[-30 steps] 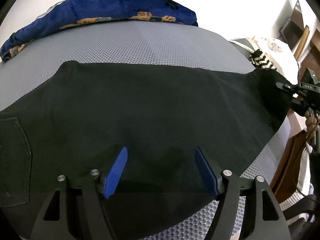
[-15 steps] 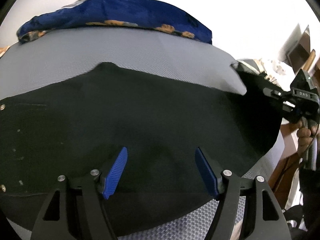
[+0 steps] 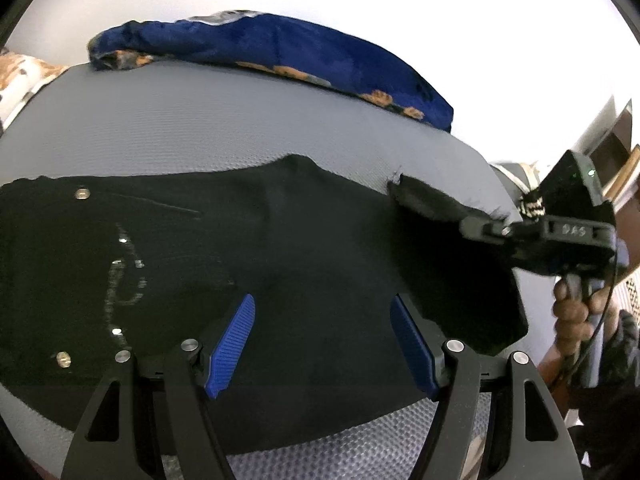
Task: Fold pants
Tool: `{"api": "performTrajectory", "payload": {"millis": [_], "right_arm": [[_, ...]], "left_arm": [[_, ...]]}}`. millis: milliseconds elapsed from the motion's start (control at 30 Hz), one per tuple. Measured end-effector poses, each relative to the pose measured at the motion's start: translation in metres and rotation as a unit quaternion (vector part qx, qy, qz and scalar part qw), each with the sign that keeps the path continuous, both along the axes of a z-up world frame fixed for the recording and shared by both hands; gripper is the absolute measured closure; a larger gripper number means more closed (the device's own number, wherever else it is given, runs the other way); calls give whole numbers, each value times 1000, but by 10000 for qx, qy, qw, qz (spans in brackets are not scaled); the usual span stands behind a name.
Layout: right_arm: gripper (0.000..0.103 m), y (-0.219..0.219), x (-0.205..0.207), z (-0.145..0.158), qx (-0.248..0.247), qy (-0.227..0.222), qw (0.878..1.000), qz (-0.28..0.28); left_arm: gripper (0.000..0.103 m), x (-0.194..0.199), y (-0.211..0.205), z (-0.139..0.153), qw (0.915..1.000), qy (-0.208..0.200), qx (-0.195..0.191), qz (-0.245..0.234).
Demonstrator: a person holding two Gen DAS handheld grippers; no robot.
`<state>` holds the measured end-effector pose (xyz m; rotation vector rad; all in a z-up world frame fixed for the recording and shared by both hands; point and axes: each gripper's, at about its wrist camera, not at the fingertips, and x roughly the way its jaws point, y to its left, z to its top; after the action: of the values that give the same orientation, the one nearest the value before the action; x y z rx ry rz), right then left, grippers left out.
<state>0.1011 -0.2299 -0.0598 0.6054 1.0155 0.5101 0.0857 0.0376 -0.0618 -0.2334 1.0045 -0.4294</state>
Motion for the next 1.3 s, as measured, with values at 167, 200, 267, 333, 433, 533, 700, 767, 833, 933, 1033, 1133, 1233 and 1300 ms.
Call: {"api": "performTrajectory", "payload": {"millis": [167, 200, 267, 333, 433, 533, 700, 767, 833, 933, 1033, 1133, 1233, 1300], "right_arm": [[100, 37, 3, -10, -283, 12, 9991, 323], [100, 39, 2, -11, -307, 25, 9988, 392], [96, 48, 1, -13, -531, 79, 9974, 483], [95, 47, -2, -13, -634, 88, 9969, 462], [95, 28, -7, -6, -638, 33, 9979, 143], [88, -1, -13, -2, -613, 41, 9978, -242], [77, -37, -28, -4, -626, 114, 9949, -777], [77, -50, -35, -7, -561, 141, 9943, -898], [76, -57, -41, -11, -555, 191, 9932, -1005], [75, -68, -50, -17, -455, 242, 9926, -1102], [75, -75, -56, -24, -366, 276, 9921, -1168], [75, -79, -57, -30, -232, 297, 9917, -1228], [75, -82, -57, -36, -143, 343, 9912, -1270], [76, -84, -58, -40, -88, 369, 9911, -1273]], "left_arm": [[32, 1, 17, -2, 9997, 44, -111, 204], [32, 2, 20, -3, 9996, 72, -165, 226], [32, 2, 21, -4, 9994, 111, -230, 218], [32, 3, 20, -5, 9993, 144, -289, 179], [32, 5, 15, -3, 9989, 194, -416, 38], [32, 10, 2, -2, 9968, 334, -681, -239], [33, 22, -30, -15, 9808, 1112, -1393, -790], [35, 28, -43, -27, 9686, 1559, -1709, -914], [37, 34, -51, -37, 9574, 1922, -1949, -922], [41, 40, -60, -52, 9441, 2376, -2114, -868], [42, 41, -71, -65, 9330, 2734, -2180, -851], [42, 45, -82, -74, 9261, 2896, -2293, -761], [42, 54, -85, -75, 9253, 2913, -2347, -625], [42, 59, -85, -74, 9270, 2905, -2291, -612]]}}
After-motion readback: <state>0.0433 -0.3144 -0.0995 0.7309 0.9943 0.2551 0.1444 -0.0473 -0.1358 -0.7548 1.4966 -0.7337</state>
